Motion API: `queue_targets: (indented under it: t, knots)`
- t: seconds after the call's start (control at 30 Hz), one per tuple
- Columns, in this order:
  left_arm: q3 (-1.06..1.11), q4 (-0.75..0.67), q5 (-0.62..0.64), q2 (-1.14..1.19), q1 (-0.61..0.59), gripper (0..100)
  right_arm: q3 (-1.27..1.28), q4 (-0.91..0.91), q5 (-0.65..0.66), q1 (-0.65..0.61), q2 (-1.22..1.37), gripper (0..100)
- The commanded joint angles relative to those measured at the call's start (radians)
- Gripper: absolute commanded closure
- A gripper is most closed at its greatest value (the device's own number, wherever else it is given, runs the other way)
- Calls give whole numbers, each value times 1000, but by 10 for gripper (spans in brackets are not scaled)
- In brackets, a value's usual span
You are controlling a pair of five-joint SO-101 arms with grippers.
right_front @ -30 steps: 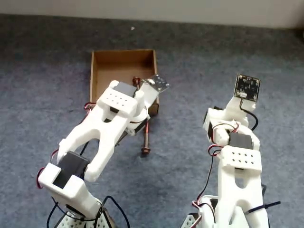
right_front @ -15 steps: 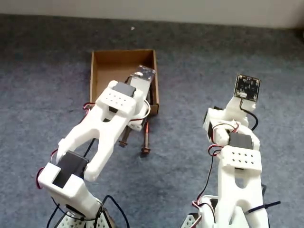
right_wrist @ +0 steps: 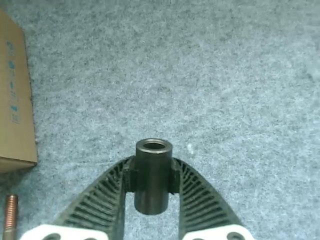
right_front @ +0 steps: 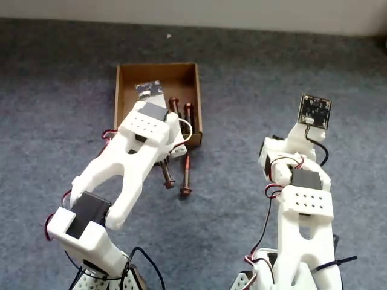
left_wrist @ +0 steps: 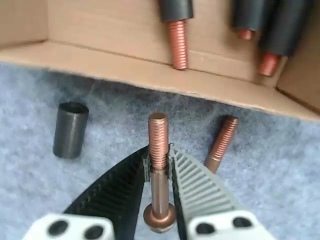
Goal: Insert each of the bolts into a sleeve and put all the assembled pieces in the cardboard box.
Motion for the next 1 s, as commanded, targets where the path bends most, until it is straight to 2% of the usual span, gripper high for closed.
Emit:
queue_targets:
  t: [0.0, 0.33, 0.43, 0.63, 0.83, 0.97]
  knots:
    - [-12, 54, 173, -51, -12, 993, -8, -21, -3, 10, -30, 989]
    - [-13, 161, 707, -51, -28, 993, -8, -21, -3, 10, -30, 989]
    - [-15, 164, 807, -51, -77, 993, -8, -21, -3, 10, -30, 989]
    - [-15, 164, 833, -51, -194, 993, -8, -21, -3, 10, -30, 989]
    - [-15, 164, 833, -53, -213, 992, -8, -21, -3, 10, -30, 989]
    - [-15, 163, 832, -53, -211, 912, -8, -21, -3, 12, -30, 989]
